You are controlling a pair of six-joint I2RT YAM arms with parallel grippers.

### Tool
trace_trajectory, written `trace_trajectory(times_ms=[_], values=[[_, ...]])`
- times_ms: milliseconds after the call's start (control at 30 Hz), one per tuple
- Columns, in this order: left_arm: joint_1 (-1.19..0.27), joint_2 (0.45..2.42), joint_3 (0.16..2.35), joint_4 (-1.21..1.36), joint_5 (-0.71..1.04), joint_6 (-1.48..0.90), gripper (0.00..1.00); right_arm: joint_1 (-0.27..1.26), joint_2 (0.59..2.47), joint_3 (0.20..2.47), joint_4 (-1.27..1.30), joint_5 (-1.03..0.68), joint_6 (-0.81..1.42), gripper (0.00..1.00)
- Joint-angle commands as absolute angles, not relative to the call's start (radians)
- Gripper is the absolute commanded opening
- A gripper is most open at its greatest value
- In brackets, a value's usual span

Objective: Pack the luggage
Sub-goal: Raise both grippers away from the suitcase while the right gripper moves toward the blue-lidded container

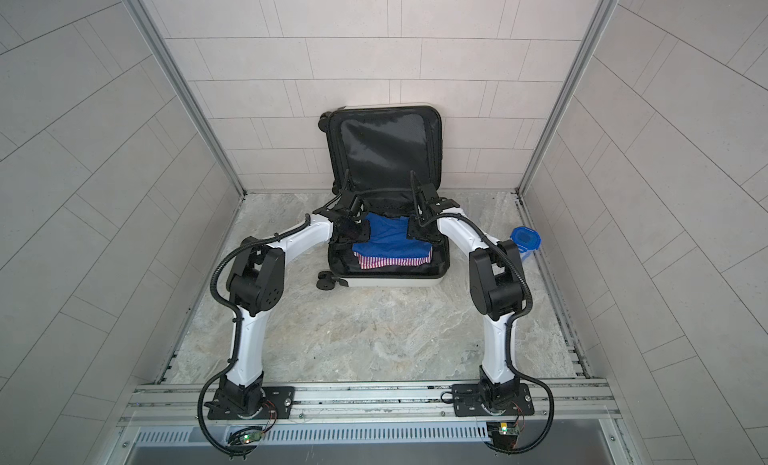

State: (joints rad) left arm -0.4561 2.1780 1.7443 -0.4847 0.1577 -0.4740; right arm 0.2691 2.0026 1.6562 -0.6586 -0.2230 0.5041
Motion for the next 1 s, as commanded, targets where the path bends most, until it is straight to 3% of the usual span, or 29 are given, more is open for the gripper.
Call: trace_trajectory(times_ms=[0,167,433,600,867,933,967], values=[[-0.445,2.194,1.804,-0.57,0.15,-0.447,0.29,0.26,1.95,1.657,-0.688,-0.198,0.484,0.64],[-0.446,2.095,1.806,-0.58,0.146,-0.415,0.35,0.241,1.84,1.689,-0.721,-0.191,0.453,0.71],[-0.448,1.87,1.763,-0.567,0.137,-0.358,0.39,0.176,1.67,1.718,-0.818,-0.118,0.401,0.72],[-0.449,1.682,1.625,-0.427,0.148,-0.344,0.46,0.111,1.551,1.669,-0.837,-0.055,0.372,0.75],[-0.446,1.372,1.34,-0.179,0.133,-0.358,0.78,-0.048,1.354,1.504,-0.837,0.004,0.364,0.85],[-0.446,1.33,1.298,-0.169,0.124,-0.37,1.0,-0.103,1.32,1.459,-0.838,0.0,0.371,0.87],[-0.446,1.314,1.281,-0.168,0.123,-0.376,1.0,-0.132,1.305,1.435,-0.839,-0.005,0.375,0.88]])
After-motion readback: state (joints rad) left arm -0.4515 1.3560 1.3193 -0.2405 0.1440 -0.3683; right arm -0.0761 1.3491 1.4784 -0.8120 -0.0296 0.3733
